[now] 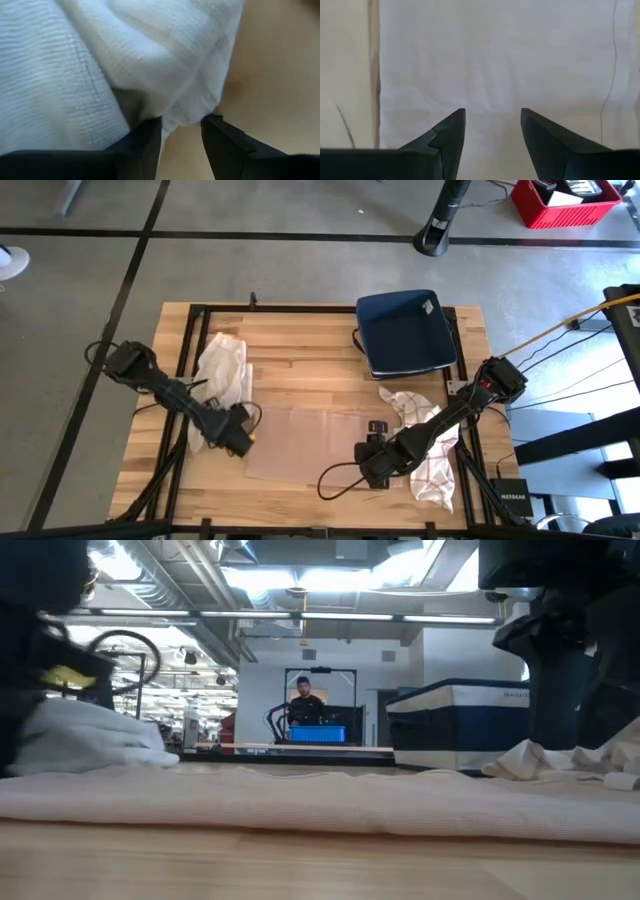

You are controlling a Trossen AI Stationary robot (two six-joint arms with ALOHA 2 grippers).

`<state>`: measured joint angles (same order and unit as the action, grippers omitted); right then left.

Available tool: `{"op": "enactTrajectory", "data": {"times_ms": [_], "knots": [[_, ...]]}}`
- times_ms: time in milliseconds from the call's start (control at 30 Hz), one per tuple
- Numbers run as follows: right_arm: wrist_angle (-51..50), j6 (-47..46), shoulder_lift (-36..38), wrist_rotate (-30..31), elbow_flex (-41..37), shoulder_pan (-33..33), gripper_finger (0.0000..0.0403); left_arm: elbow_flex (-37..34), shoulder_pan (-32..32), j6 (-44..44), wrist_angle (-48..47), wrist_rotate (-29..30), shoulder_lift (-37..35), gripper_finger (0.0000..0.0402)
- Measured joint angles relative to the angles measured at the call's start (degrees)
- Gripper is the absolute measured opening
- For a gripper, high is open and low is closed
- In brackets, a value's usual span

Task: Fold towel
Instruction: Fold the pink towel

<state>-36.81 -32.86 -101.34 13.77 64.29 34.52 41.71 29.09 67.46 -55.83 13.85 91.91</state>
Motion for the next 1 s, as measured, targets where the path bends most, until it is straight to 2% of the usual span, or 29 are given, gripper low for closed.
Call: {"op": "enactTrajectory", "data": {"times_ms": [100, 233, 300, 367, 567, 700, 867, 1000], "knots": [[0.3, 1.0, 0.0, 0.7, 0.0, 0.0, 0.0195, -1.8, -5.5, -2.4, -1.7, 7.5, -0.2, 0.0131], [0.6, 3.0, 0.0, 1.9, 0.0, 0.0, 0.0195, -2.6, -12.8, -10.1, -2.4, 17.3, -1.2, 0.0131], [0.7, 3.2, 0.0, 3.0, 0.0, 0.0, 0.0195, -1.9, -16.2, -14.9, -2.6, 18.3, -2.5, 0.0131], [0.5, 3.2, 0.0, 2.7, 0.0, 0.0, 0.0195, 0.1, -17.2, -17.3, -3.2, 16.8, -4.4, 0.0131], [-1.1, 1.7, 0.0, -0.3, 1.6, 0.0, 0.0195, 8.4, -9.8, -21.4, -0.8, 9.8, -12.6, 0.0131], [-0.4, 1.0, 0.0, -0.9, 1.9, 0.0, 0.0195, 9.5, -3.4, -21.9, 8.5, 6.8, -16.4, 0.0131], [-0.5, 1.0, 0.0, -0.8, 1.9, 0.0, 0.0195, 9.3, 2.2, -24.1, 15.7, 6.6, -15.4, 0.0140], [-0.2, 1.4, 0.0, -0.1, 1.8, 0.0, 0.0195, 9.3, 3.6, -24.4, 19.6, 6.6, -11.7, 0.0174]]}}
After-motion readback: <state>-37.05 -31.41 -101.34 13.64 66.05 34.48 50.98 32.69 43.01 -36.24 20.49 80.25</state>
